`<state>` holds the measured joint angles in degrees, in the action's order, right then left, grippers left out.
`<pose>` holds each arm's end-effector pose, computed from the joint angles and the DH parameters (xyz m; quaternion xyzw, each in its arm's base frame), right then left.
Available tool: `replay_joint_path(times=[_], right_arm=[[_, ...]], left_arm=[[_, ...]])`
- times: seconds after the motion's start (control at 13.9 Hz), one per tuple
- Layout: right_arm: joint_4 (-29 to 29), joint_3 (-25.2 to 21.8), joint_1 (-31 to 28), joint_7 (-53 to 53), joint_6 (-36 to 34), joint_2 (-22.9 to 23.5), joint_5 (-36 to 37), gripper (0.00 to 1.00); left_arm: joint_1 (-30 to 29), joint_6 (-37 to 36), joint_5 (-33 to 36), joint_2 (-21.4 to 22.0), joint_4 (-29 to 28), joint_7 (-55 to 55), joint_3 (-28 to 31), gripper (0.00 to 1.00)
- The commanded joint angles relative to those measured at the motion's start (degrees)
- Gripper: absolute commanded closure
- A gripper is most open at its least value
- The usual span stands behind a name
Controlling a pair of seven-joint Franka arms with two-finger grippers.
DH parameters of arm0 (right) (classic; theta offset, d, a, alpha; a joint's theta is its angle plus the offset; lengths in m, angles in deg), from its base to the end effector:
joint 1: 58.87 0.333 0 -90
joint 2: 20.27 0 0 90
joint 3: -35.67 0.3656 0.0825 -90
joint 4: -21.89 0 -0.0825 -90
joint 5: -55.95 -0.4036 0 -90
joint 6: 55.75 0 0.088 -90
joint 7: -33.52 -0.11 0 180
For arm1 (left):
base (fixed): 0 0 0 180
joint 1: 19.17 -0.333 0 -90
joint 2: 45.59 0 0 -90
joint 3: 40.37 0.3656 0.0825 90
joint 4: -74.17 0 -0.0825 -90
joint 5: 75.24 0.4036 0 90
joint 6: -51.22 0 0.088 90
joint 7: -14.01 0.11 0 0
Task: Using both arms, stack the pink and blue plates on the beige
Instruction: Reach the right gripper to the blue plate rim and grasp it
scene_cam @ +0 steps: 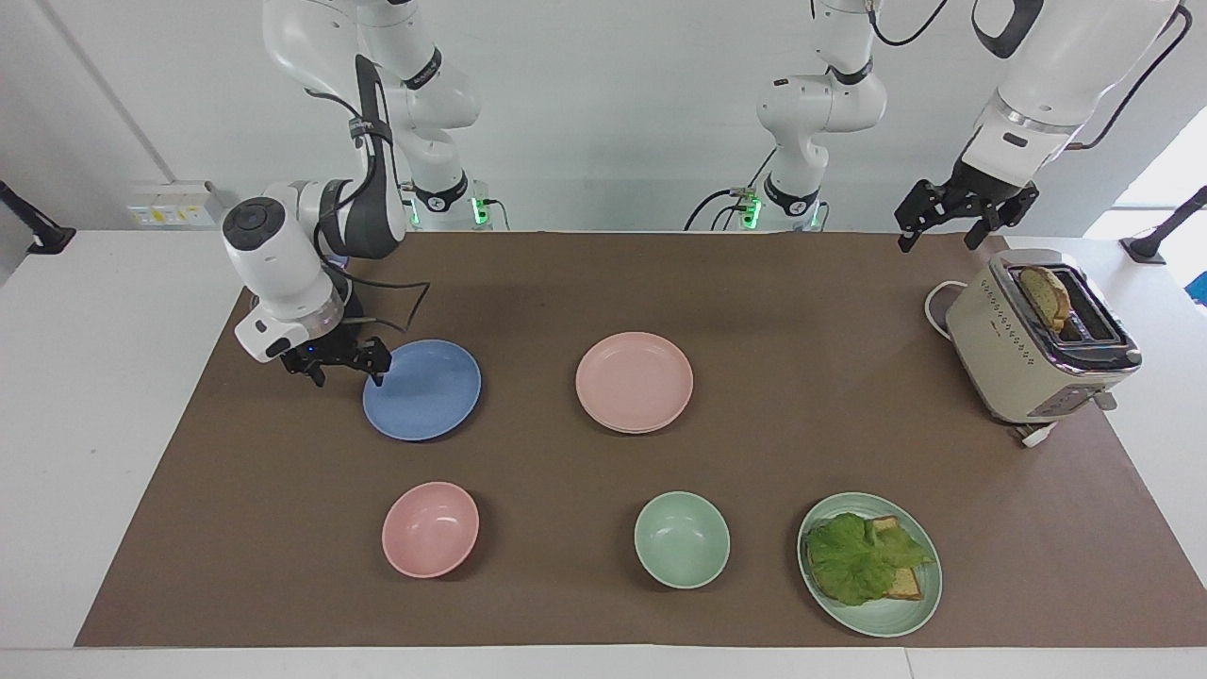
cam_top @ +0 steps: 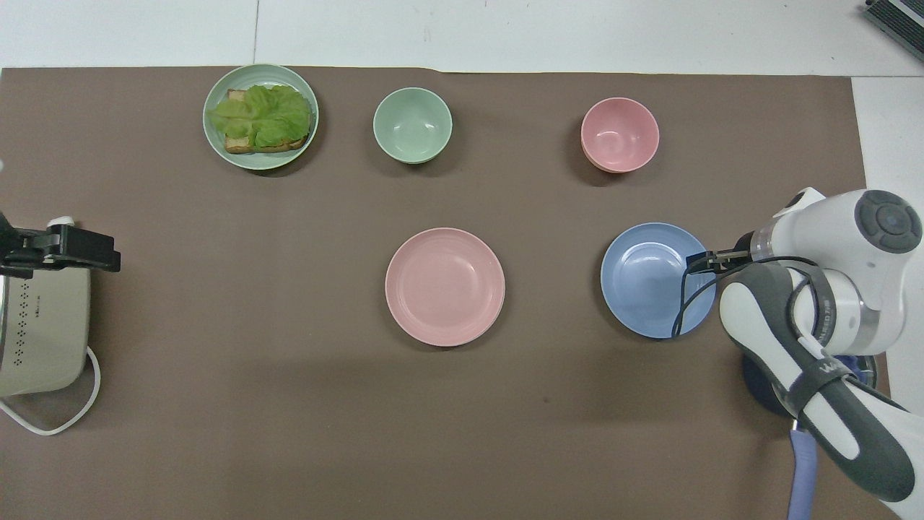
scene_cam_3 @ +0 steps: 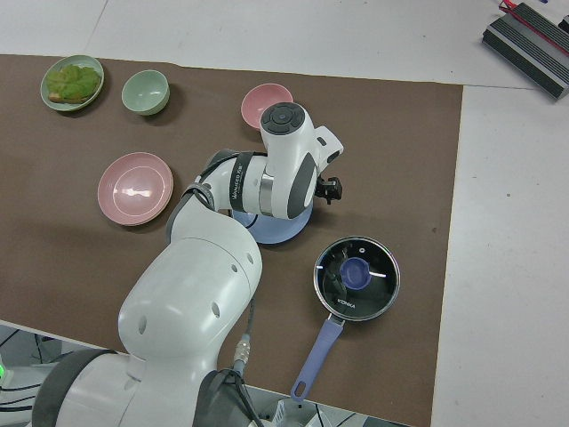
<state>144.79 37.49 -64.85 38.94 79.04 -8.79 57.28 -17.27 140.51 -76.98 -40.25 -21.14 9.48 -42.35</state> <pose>0.5870 -0.0435 0.3422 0.9998 0.0188 0.0032 0.0054 0.5369 -0.0408 0.6764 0.9999 0.0057 -0.0069 0.0131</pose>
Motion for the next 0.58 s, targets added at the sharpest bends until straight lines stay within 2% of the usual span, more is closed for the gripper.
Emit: replay_joint_path(times=[0.0, 0.07, 0.14, 0.36, 0.43, 0.5], right_arm=[[3.2, 0.6, -1.6, 3.5, 4.3, -0.4, -0.5, 0.02], [3.3, 0.6, -1.7, 3.7, 4.3, -0.4, -0.5, 0.09], [3.4, 0.6, -1.7, 3.9, 4.2, -0.4, -0.5, 0.23], [3.4, 0.7, -1.7, 3.9, 3.9, -0.4, -0.6, 0.83], [3.3, 0.7, -1.7, 3.9, 3.8, -0.5, -1.8, 0.95], [3.3, 0.7, -1.7, 4.2, 3.5, -0.7, -4.2, 1.0]], left_arm=[[-0.8, -1.1, 0.4, 0.4, 0.6, 0.4, -0.5, 0.0], [-0.8, -1.1, 0.4, 0.4, 0.5, 0.4, -0.5, 0.0], [-0.8, -1.1, 0.4, 0.4, 0.6, 0.4, -0.5, 0.0], [-0.8, -1.1, 0.4, 0.4, 0.6, 0.4, -0.5, 0.0], [-0.8, -1.1, 0.4, 0.4, 0.6, 0.4, -0.5, 0.0], [-0.8, -1.1, 0.4, 0.4, 0.6, 0.4, -0.5, 0.0]])
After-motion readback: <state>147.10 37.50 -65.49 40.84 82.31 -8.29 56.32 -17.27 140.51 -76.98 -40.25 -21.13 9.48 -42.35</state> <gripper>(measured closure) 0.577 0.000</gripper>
